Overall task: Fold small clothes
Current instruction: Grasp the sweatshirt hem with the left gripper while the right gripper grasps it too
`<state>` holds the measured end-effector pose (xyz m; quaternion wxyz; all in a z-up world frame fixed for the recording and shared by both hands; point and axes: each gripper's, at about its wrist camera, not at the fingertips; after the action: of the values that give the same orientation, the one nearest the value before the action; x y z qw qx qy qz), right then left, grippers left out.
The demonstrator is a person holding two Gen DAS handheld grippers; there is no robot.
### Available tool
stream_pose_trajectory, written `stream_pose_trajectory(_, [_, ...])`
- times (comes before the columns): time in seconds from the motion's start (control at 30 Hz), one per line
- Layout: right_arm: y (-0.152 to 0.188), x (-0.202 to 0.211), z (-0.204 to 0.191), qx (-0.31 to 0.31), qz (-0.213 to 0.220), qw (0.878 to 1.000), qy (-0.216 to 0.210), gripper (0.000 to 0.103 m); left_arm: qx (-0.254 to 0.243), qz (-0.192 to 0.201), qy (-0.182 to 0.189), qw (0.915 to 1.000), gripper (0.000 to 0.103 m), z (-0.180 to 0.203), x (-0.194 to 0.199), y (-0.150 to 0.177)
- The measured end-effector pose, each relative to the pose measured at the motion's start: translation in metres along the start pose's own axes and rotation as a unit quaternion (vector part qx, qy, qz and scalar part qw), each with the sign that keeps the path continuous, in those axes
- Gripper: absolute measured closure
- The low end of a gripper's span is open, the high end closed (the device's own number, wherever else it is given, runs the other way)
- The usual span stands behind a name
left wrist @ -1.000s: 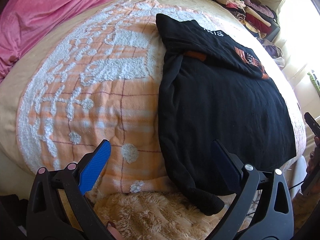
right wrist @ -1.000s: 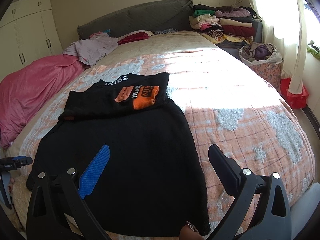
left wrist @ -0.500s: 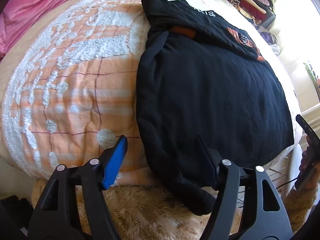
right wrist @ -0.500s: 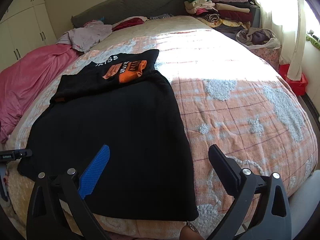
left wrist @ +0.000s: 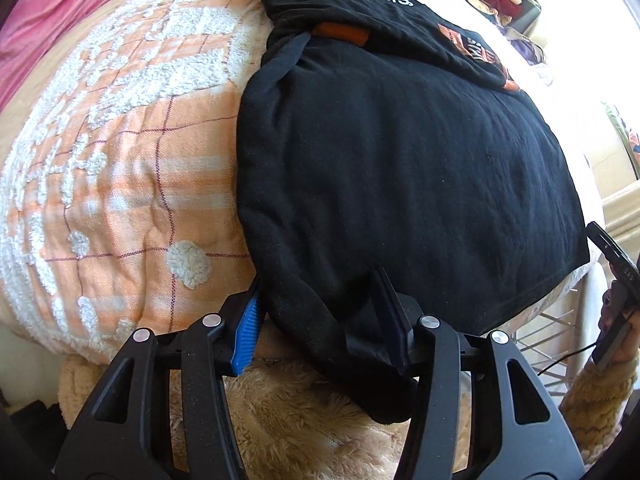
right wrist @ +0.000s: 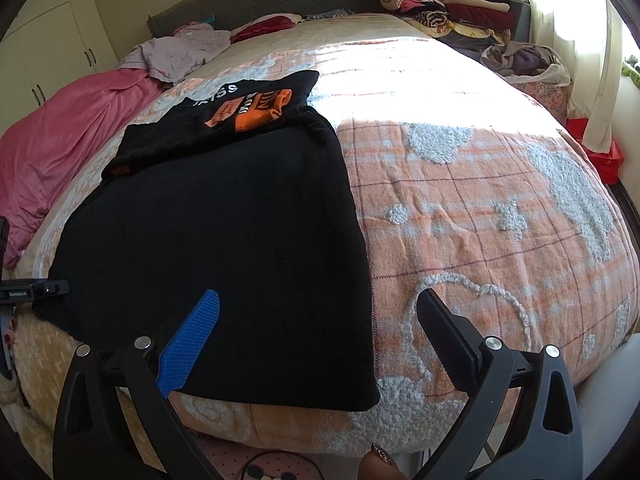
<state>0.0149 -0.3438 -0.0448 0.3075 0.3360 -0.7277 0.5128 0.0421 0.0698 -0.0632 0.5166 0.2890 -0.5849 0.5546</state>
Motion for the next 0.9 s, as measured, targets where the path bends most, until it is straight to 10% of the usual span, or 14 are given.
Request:
stream_pose_trajectory(0.23, [0.009,-0.002,0.011,-0.01,-0.025,0.999,-0.023,0.006,0.002,-0.001,0.0,1.0,0.06,-0.001,-0.001,0.0])
stream_pose_trajectory(0.63, [0.019,-0.001,0.007,0.037,-0.039,0.998,-0.033,0.09,0.008,-0.007,0.012,0.9999,0.042,0.0,-0.002,-0.001])
stream_pose_trajectory(0.9, [-0.005,0.037,0.004,0.019,0.034,0.994,-0.1,0.095,0.007,-0.015,0.018,0.9997,0.041,0.0,-0.002,0.001])
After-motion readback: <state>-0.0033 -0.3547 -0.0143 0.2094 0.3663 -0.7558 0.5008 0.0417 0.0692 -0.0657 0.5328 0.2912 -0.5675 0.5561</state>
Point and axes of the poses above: each gripper's, at about its wrist camera, not at the fingertips, and x roughly against the way its jaws point, z to its right, y to its underside, and after that the axes turned 10 degrees about -x, right-handed
